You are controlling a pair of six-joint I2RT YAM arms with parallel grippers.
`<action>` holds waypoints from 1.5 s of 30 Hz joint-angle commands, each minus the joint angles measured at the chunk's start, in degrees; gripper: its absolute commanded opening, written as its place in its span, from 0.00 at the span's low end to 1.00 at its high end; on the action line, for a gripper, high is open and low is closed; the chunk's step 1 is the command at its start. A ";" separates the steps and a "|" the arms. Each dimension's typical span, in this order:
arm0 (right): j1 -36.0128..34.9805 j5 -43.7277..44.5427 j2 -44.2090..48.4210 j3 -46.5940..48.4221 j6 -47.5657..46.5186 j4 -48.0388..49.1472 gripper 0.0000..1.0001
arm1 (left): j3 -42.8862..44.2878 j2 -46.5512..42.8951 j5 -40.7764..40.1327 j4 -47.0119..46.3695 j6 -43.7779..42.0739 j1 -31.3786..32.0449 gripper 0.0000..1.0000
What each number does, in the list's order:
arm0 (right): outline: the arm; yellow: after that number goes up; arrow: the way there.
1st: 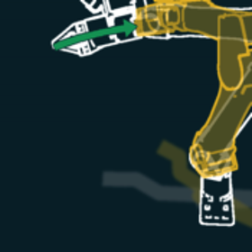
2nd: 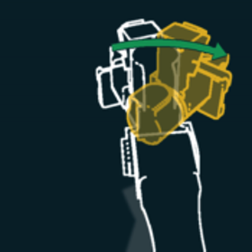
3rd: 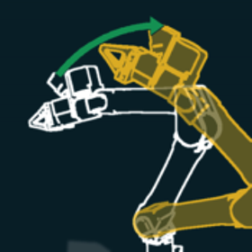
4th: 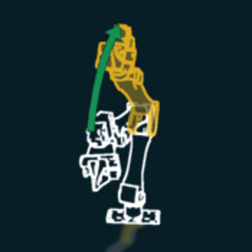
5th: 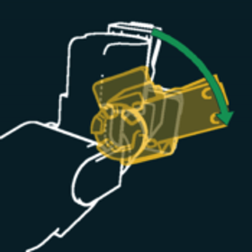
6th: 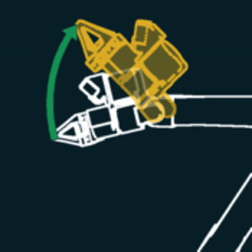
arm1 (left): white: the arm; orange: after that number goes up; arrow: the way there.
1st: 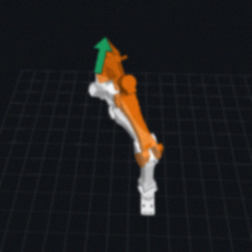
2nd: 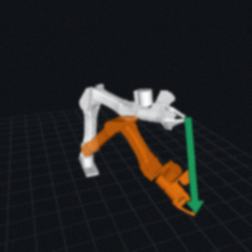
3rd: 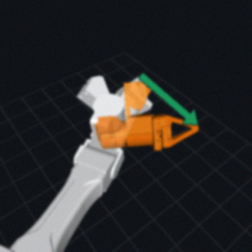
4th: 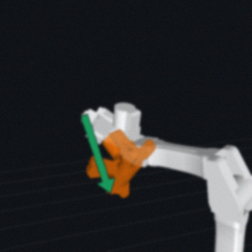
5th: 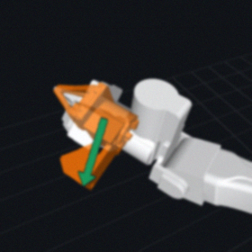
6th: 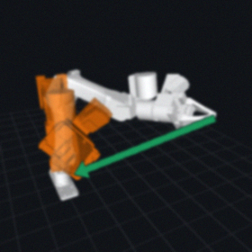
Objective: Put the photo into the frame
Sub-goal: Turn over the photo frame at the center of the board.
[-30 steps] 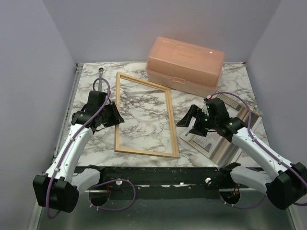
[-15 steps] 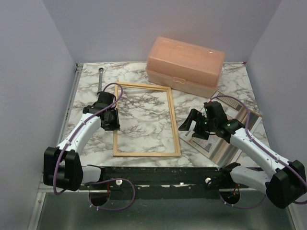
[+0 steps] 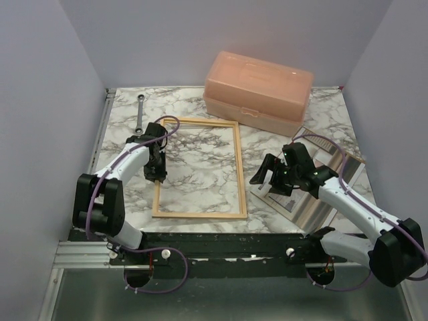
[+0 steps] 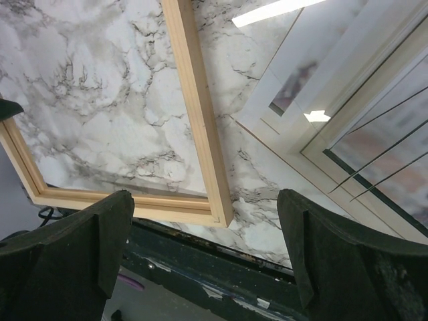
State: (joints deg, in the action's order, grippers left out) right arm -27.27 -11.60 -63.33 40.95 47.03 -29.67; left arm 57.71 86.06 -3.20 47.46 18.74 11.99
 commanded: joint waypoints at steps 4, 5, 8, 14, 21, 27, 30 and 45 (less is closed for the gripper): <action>0.22 2.93 -1.65 -0.78 -1.07 0.53 0.97 | 2.84 7.05 -2.69 1.27 -0.39 -0.21 0.00; 0.20 3.02 -1.83 -0.68 -1.08 0.52 0.97 | 2.92 7.78 -2.60 1.39 -0.33 -0.21 0.00; 0.20 3.22 -2.15 -0.78 -1.16 0.66 0.97 | 2.88 9.10 -2.75 1.84 -0.20 -0.08 0.00; 0.20 3.40 -2.10 -1.20 -1.19 0.70 0.97 | 3.20 12.13 -4.79 3.41 0.23 0.12 0.00; 0.23 3.86 -1.71 -1.57 -1.23 0.67 0.97 | 3.62 13.25 -5.67 4.12 0.59 0.48 0.02; 0.20 4.03 -1.58 -1.66 -1.15 0.57 0.97 | 4.05 13.94 -5.84 4.39 0.42 0.54 0.33; 0.20 3.40 -1.79 -1.74 -1.45 0.75 0.97 | 4.14 13.66 -6.47 4.64 0.54 0.58 0.58; -1.93 -4.81 -10.35 -2.37 -1.34 5.74 0.88 | 6.19 -1.83 -8.54 10.49 4.00 7.85 0.84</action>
State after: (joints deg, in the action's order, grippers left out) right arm -27.70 -13.34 -70.94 39.09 46.00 -26.22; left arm 61.45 90.94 -11.35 54.59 20.95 16.88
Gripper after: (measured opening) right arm 0.895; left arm 0.836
